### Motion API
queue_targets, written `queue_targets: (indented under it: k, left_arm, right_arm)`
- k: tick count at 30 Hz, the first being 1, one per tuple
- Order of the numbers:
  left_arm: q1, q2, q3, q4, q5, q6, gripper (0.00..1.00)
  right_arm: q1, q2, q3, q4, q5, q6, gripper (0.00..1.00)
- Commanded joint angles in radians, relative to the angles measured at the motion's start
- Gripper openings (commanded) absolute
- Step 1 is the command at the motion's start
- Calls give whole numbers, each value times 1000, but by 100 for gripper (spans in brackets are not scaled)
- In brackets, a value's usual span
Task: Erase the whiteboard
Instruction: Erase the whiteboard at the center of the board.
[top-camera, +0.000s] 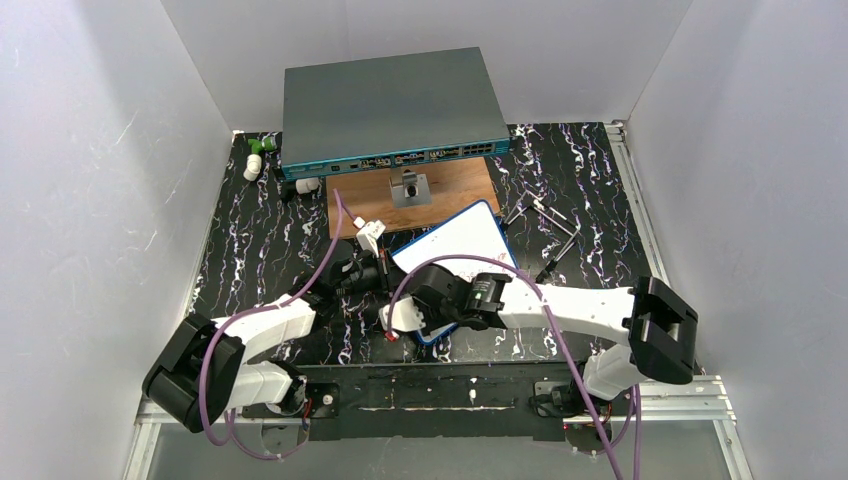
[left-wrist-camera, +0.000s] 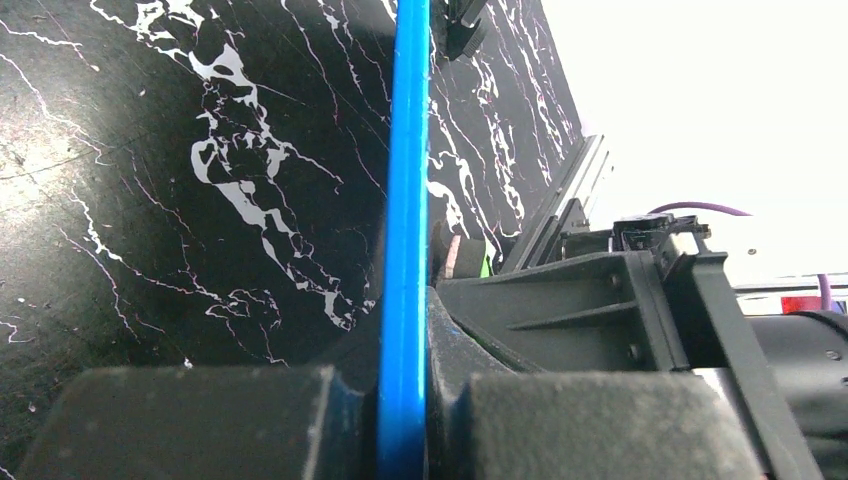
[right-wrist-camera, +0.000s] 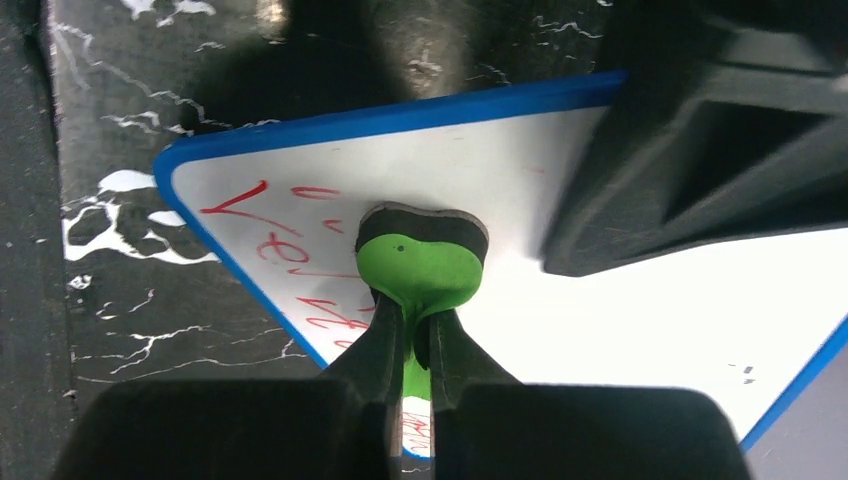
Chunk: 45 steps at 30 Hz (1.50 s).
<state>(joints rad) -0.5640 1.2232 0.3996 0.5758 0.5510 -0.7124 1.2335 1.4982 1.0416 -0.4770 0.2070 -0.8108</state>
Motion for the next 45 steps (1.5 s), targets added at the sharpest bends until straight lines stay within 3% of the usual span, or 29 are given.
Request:
queue_targets:
  k: [1, 9, 16, 23, 31, 36, 39, 41, 45]
  left_arm:
    - [-11, 12, 20, -65, 82, -26, 0]
    - [-8, 16, 33, -74, 87, -53, 0]
    - [-8, 27, 39, -79, 99, -61, 0]
    - [-5, 26, 42, -91, 102, -66, 0]
    - [-1, 47, 52, -83, 118, -76, 0]
    - [6, 34, 50, -96, 116, -74, 0]
    - [11, 14, 50, -112, 122, -61, 0]
    - [16, 12, 48, -109, 129, -63, 0]
    - [22, 3, 52, -115, 130, -73, 0]
  right_arm:
    - [50, -10, -93, 10, -40, -20, 1]
    - [106, 22, -61, 13, -5, -2, 1]
    - [103, 47, 25, 74, 125, 16, 1]
    - [103, 31, -22, 218, 251, 6, 1]
    - [159, 7, -35, 75, 46, 40, 1]
    - [168, 14, -26, 84, 29, 61, 1]
    - [41, 1, -1, 135, 90, 107, 1]
    - [26, -19, -4, 106, 59, 113, 1]
    - [118, -7, -39, 37, -61, 102, 1]
